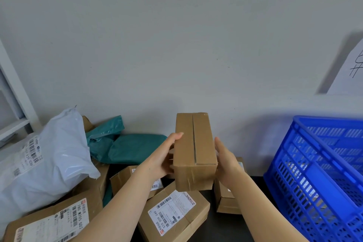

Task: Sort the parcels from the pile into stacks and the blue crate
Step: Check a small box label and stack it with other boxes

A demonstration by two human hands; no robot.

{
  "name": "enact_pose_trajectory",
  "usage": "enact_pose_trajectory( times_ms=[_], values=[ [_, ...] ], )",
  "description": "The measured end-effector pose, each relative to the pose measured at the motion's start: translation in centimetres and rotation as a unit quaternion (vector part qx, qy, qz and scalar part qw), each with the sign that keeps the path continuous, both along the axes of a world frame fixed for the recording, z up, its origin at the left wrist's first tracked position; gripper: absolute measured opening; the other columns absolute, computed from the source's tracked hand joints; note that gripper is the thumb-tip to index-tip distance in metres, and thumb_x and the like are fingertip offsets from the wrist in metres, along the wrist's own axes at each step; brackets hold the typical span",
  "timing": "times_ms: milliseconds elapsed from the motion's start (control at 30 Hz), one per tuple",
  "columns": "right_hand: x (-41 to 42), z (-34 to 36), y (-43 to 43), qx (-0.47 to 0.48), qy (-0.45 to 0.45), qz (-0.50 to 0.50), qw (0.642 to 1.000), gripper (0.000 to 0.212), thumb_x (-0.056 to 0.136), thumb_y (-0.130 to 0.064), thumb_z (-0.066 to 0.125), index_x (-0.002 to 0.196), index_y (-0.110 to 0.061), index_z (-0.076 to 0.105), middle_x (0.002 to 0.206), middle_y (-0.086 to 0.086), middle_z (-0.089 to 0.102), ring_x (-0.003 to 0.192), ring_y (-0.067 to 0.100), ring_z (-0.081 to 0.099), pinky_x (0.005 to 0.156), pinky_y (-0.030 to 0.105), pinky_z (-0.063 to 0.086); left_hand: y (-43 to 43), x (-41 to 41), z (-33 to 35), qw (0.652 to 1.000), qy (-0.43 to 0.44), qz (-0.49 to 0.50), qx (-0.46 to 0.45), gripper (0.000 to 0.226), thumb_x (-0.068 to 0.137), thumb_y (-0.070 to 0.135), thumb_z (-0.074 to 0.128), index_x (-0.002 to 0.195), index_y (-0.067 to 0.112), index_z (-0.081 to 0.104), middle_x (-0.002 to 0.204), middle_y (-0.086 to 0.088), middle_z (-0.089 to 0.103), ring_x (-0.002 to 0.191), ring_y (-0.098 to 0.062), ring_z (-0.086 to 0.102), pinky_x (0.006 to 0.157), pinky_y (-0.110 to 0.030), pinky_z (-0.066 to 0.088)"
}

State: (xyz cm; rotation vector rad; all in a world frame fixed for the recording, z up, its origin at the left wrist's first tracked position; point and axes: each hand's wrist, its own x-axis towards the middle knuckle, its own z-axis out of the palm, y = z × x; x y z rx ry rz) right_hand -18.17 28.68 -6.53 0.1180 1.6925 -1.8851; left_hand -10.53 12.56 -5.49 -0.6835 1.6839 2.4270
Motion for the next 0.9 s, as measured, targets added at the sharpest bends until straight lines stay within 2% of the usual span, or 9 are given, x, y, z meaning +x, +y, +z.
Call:
enact_pose_trajectory(
  times_ms=[67,133,233,367,467,633,667,767,900],
  values=[
    [0.1,-0.1,-0.1,0.036,-0.012,-0.005,0.999,0.052,0.092,-0.058,0.049,0.126,-0.019,0.06,0.115,0.008,0.068,0.104,0.027,0.064,0.086,0.04,0.053,-0.1,0.1,-0.1,0.998,0.01,0.01,0.058,0.044,0.082,0.054,0.058,0.106,0.017,0.061,0.097,-0.01,0.068,0.093,-0.025,0.06,0.086,-0.038,0.046],
    [0.0,-0.2,-0.2,0.032,-0.034,-0.004,0.999,0.054,0.089,-0.06,0.053,0.124,-0.019,0.06,0.117,0.009,0.066,0.106,0.029,0.063,0.089,0.042,0.053,-0.1,0.1,-0.3,0.995,0.015,0.025,0.098,0.037,0.089,0.051,0.053,0.104,0.018,0.063,0.084,-0.009,0.071,0.084,-0.023,0.062,0.077,-0.036,0.047],
    [-0.3,0.2,-0.1,0.031,-0.024,-0.007,0.999,0.033,0.092,-0.05,0.055,0.103,-0.019,0.059,0.106,0.007,0.067,0.097,0.027,0.065,0.089,0.042,0.052,-0.3,0.2,-0.4,0.992,0.02,0.045,0.116,0.036,0.089,0.048,0.055,0.107,0.019,0.065,0.084,-0.009,0.071,0.08,-0.024,0.062,0.073,-0.035,0.049],
    [-0.4,0.4,0.1,0.046,0.024,-0.007,0.999,0.017,0.095,-0.038,0.057,0.098,-0.021,0.06,0.094,0.004,0.071,0.087,0.023,0.069,0.072,0.03,0.053,-0.8,-0.1,-0.8,0.997,0.01,0.042,0.07,0.041,0.09,0.046,0.059,0.12,0.019,0.064,0.098,-0.01,0.07,0.091,-0.028,0.065,0.078,-0.038,0.052],
    [-0.6,0.1,0.3,0.05,0.061,-0.012,0.997,0.009,0.095,-0.034,0.058,0.098,-0.026,0.06,0.098,0.004,0.072,0.093,0.024,0.07,0.085,0.036,0.055,-0.6,-0.1,-0.5,0.998,-0.001,0.054,0.036,0.036,0.094,0.043,0.055,0.121,0.02,0.063,0.109,-0.009,0.069,0.1,-0.028,0.064,0.079,-0.038,0.052],
    [-0.5,0.0,0.7,0.023,0.088,-0.027,0.995,0.029,0.09,-0.03,0.066,0.118,-0.031,0.057,0.098,0.0,0.074,0.087,0.021,0.073,0.064,0.031,0.055,-0.1,-0.3,0.1,0.996,0.038,0.063,-0.057,0.032,0.099,0.036,0.048,0.129,0.028,0.049,0.116,0.003,0.058,0.104,-0.016,0.056,0.09,-0.038,0.048],
    [-0.4,0.1,0.7,0.017,0.089,-0.026,0.996,0.03,0.09,-0.03,0.066,0.119,-0.031,0.057,0.098,-0.001,0.074,0.086,0.021,0.073,0.064,0.031,0.056,0.1,-0.3,0.2,0.996,0.039,0.046,-0.067,0.035,0.096,0.044,0.05,0.128,0.031,0.047,0.117,0.004,0.058,0.105,-0.015,0.057,0.09,-0.038,0.048],
    [-0.1,0.3,0.6,0.028,0.101,-0.023,0.994,0.033,0.091,-0.03,0.065,0.122,-0.031,0.055,0.098,-0.001,0.073,0.086,0.02,0.073,0.07,0.034,0.058,0.2,-0.6,0.2,0.992,0.017,-0.01,-0.126,0.077,0.072,0.068,0.059,0.137,0.031,0.039,0.127,0.004,0.055,0.111,-0.017,0.054,0.093,-0.039,0.046],
    [-0.1,0.5,1.0,0.039,0.108,-0.021,0.993,0.042,0.092,-0.028,0.063,0.133,-0.028,0.053,0.103,0.0,0.072,0.09,0.021,0.071,0.078,0.038,0.059,0.5,-0.9,0.1,0.991,0.001,-0.008,-0.136,0.081,0.069,0.059,0.068,0.137,0.025,0.036,0.122,0.001,0.055,0.103,-0.015,0.053,0.088,-0.038,0.044]
  ],
)
